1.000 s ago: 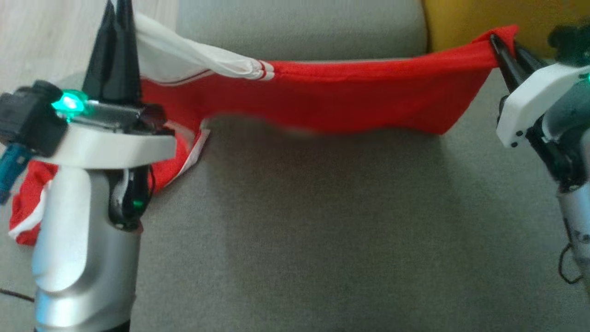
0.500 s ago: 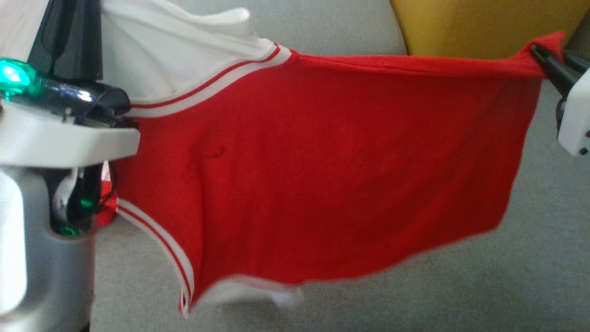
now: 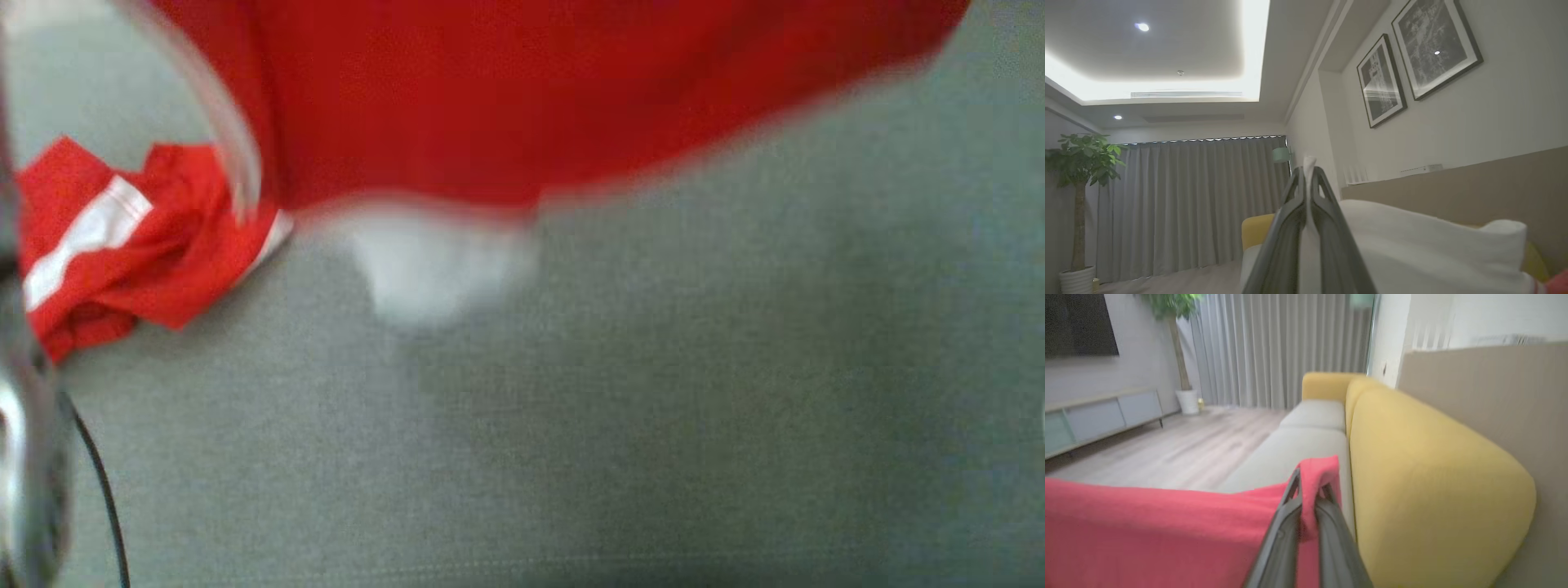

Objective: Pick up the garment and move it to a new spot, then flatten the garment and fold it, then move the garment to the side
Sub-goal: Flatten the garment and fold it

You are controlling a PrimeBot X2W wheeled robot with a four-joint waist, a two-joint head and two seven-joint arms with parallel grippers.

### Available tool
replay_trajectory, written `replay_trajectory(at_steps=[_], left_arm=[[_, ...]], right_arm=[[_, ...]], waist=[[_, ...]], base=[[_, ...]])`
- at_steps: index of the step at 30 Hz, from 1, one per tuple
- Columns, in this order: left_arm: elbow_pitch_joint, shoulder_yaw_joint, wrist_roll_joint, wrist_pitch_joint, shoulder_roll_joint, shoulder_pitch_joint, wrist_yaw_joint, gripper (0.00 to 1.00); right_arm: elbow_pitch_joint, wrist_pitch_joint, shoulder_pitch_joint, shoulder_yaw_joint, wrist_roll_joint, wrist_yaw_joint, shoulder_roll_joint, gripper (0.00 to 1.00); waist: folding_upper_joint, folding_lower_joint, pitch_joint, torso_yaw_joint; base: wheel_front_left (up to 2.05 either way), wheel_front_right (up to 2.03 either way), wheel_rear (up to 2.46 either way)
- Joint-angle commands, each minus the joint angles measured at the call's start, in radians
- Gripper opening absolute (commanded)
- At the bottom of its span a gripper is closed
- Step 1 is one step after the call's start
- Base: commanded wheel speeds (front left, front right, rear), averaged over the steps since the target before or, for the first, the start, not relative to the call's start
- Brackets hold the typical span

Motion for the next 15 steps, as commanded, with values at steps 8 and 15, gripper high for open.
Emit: replay_trajectory(at_steps=[8,15], left_arm=[[0.167,0.008,0.047,-0.104,0.022,-0.259,-0.001,0.00],[0.152,-0.040,0.017,-0.106,-0.010,-0.134,-0.006,0.00]], right_arm=[[0.282,-0.409,-0.250,0.082,-0.033,0.004,0.014,0.00],[0.481,-0.609,-0.204,0.047,-0.003,0.004,0.036,0.00]], waist=[[0.0000,-0.0001,0.133,0.026],[0.0000,-0.0001,0.177,0.046]], base=[[0.00,0.00,0.00],[0.00,0.00,0.00]])
